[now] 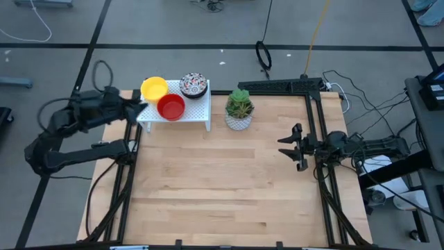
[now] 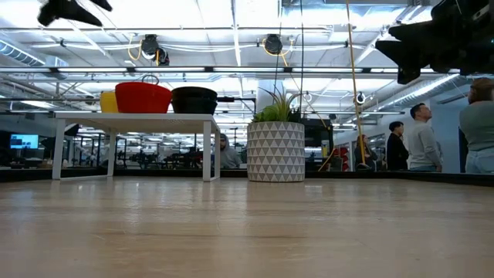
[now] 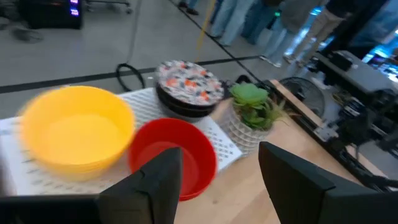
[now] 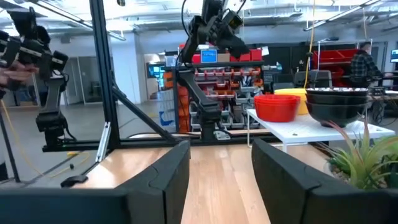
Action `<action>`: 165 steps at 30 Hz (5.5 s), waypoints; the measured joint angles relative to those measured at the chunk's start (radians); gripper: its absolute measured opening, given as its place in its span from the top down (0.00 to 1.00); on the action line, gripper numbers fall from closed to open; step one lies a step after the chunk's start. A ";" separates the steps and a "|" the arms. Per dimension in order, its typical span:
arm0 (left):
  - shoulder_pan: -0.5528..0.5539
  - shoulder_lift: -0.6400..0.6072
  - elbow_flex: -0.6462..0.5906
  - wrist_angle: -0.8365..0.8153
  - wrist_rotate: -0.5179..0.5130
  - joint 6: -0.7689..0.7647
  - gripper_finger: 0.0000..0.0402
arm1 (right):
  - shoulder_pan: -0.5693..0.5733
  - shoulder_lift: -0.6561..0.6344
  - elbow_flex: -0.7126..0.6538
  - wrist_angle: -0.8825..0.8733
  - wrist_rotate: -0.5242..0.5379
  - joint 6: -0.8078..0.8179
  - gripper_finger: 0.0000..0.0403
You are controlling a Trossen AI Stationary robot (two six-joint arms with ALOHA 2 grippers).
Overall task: Pick & Place Mini bowls
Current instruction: Return to Home Position
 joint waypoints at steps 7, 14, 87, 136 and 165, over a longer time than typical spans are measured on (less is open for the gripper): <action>-0.103 0.000 -0.269 0.350 0.049 0.014 0.47 | 0.000 0.001 -0.002 -0.019 0.005 0.030 0.60; -0.268 0.001 -0.530 0.854 0.041 0.130 0.47 | 0.000 0.001 -0.003 -0.041 0.059 0.005 0.60; -0.337 -0.063 -1.052 1.363 -0.137 0.093 0.47 | 0.000 0.001 -0.005 -0.143 0.261 0.003 0.60; -0.333 -0.523 -1.051 1.367 -0.091 0.080 0.47 | -0.001 -0.199 -0.005 -0.128 0.261 0.003 0.60; -0.314 -0.521 -1.051 1.362 -0.091 0.080 0.47 | -0.001 -0.199 -0.005 -0.128 0.261 0.003 0.60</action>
